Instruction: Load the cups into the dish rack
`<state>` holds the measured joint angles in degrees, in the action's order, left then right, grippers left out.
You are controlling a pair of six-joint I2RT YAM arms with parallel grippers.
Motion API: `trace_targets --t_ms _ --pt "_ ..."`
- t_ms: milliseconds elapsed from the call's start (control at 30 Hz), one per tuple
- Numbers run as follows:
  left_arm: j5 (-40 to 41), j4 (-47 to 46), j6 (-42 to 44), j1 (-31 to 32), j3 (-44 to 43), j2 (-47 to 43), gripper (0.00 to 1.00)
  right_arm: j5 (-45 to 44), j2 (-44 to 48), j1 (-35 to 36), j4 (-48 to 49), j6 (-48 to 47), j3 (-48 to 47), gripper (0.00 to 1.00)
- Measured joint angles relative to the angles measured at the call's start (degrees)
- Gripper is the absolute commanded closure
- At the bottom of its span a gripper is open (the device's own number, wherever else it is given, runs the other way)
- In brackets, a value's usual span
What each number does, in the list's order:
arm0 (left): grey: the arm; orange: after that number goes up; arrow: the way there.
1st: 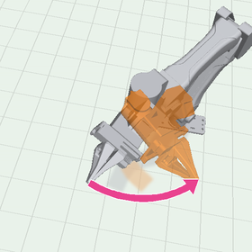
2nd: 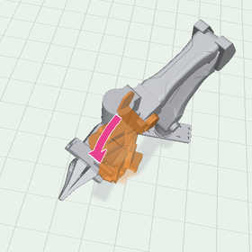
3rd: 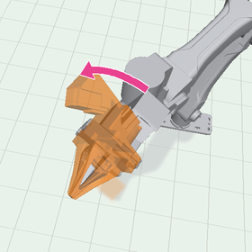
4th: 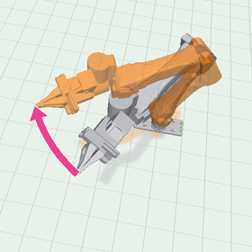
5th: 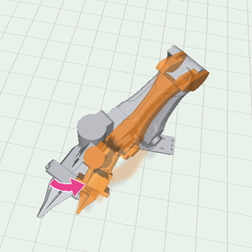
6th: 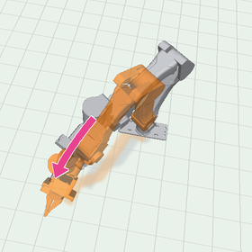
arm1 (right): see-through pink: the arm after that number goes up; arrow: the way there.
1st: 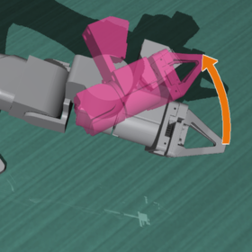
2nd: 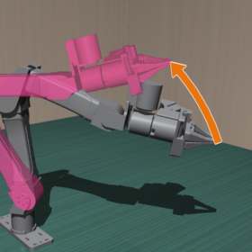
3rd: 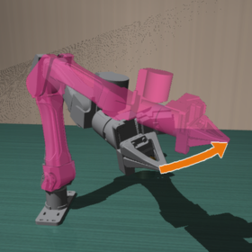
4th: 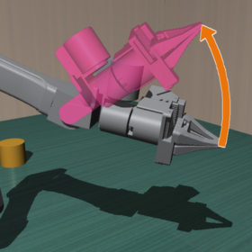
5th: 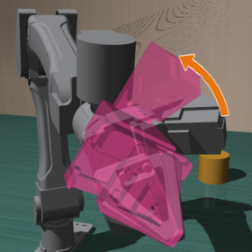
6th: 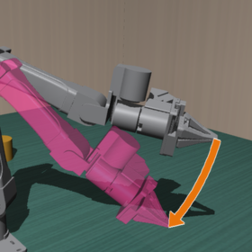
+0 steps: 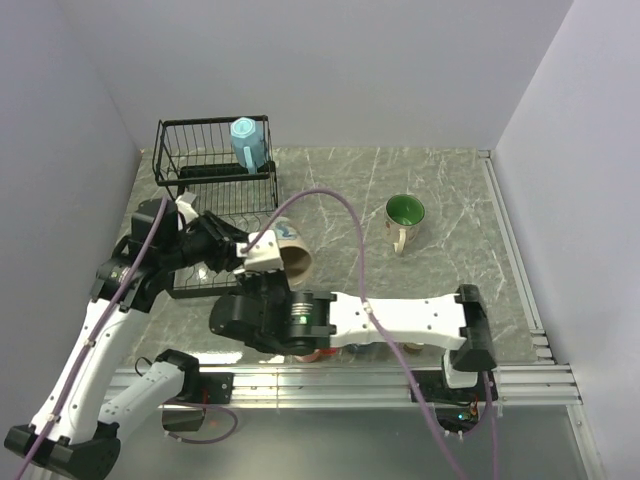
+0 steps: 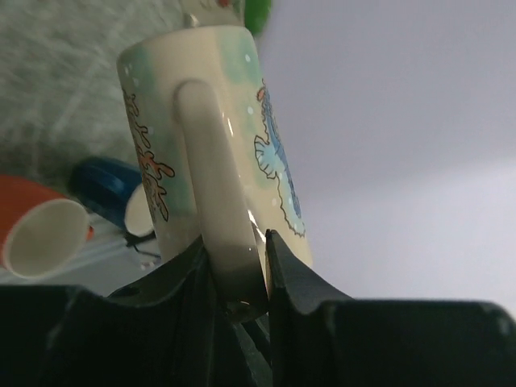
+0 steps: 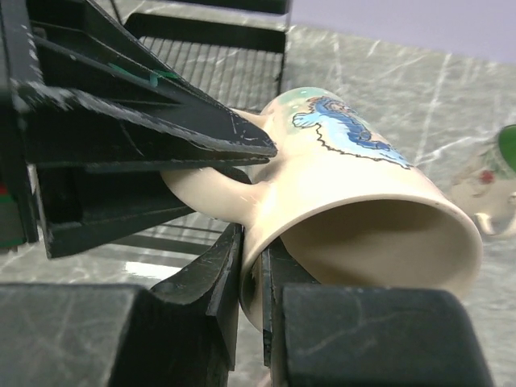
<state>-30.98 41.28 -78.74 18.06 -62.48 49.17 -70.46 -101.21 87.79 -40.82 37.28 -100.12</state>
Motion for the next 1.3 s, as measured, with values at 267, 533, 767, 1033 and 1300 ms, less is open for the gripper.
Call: trace_targets --t_ms 267,533,767,1033,1300 --pt "17.25 4.70 5.25 -1.88 6.27 -5.77 1.00 3.19 -14.03 -1.70 -0.44 0.15 -10.67 1.00" --pt "25.62 6.19 8.09 -1.95 13.20 -6.93 1.00 6.43 -19.12 -2.49 3.08 3.67 -9.16 1.00" --pt "28.39 4.42 10.97 -2.86 13.90 -2.05 1.00 10.93 -19.37 -5.03 9.75 5.90 -5.42 0.87" --pt "30.99 1.40 16.11 -5.40 13.92 4.11 1.00 14.84 -21.07 -7.63 15.37 6.19 -3.34 0.41" --pt "32.83 -2.05 19.78 -5.11 14.58 5.81 1.00 19.21 -20.15 -8.85 16.76 5.90 1.07 0.23"
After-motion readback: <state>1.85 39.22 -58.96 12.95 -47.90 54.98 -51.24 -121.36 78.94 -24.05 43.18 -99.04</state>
